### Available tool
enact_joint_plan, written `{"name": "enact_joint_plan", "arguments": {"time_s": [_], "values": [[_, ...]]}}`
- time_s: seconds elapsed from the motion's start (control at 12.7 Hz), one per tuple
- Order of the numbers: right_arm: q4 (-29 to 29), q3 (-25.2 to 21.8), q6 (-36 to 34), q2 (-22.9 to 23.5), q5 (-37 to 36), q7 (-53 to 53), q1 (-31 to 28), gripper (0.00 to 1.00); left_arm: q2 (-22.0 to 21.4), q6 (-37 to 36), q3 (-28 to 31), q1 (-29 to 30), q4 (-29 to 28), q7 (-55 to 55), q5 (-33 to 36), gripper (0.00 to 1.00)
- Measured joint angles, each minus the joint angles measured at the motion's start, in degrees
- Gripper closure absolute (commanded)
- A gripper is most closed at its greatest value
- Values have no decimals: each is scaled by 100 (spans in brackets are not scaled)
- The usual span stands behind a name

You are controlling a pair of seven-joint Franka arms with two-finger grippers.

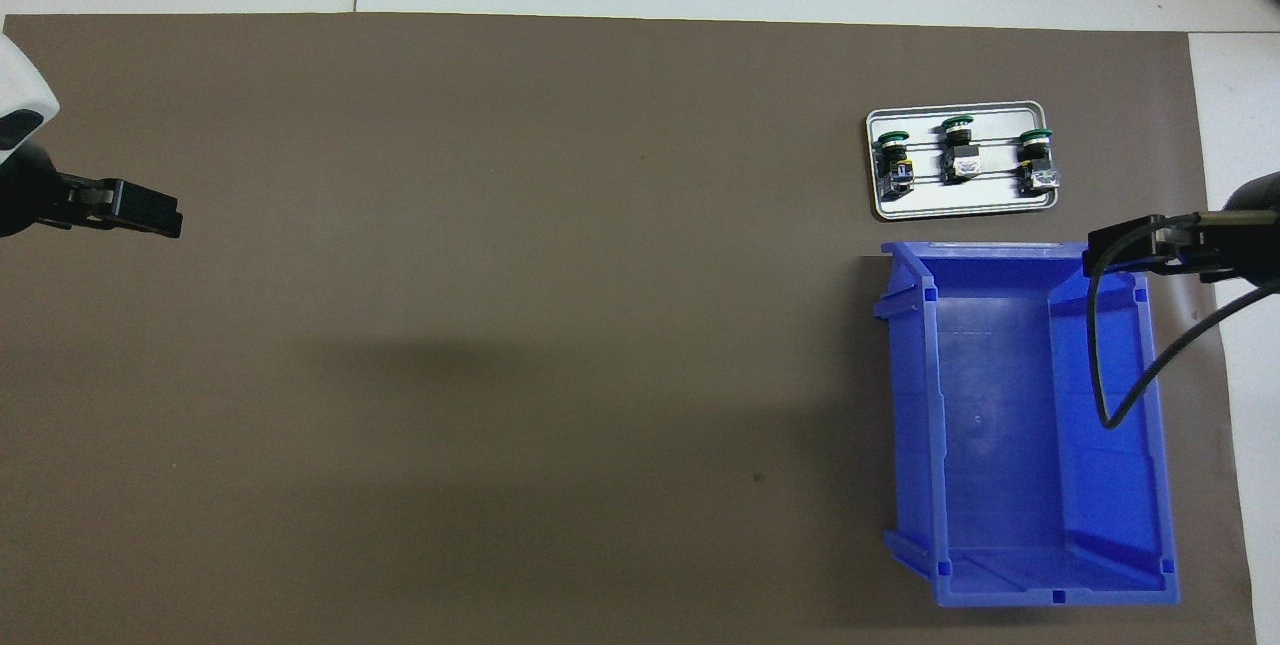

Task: Place and press button with both arms
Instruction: 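Move the right gripper toward the silver tray of buttons, then grasp a green-capped button on the tray with the right gripper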

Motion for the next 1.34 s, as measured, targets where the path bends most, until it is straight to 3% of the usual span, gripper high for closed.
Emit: {"name": "enact_joint_plan", "arguments": {"time_s": [0.47,0.79,1.02,1.34], "values": [[-8,-1,71,0,0,0,-14,0,0,0,0,0,0,0,0,0],[-116,-1,897,78,1,0,-78,0,0,0,0,0,0,0,0,0],[-149,-5,1819,682,6,-163,-243,0,0,0,0,0,0,0,0,0],[79,-8,3162,1981,7,-469,-371,0,0,0,0,0,0,0,0,0]]}}
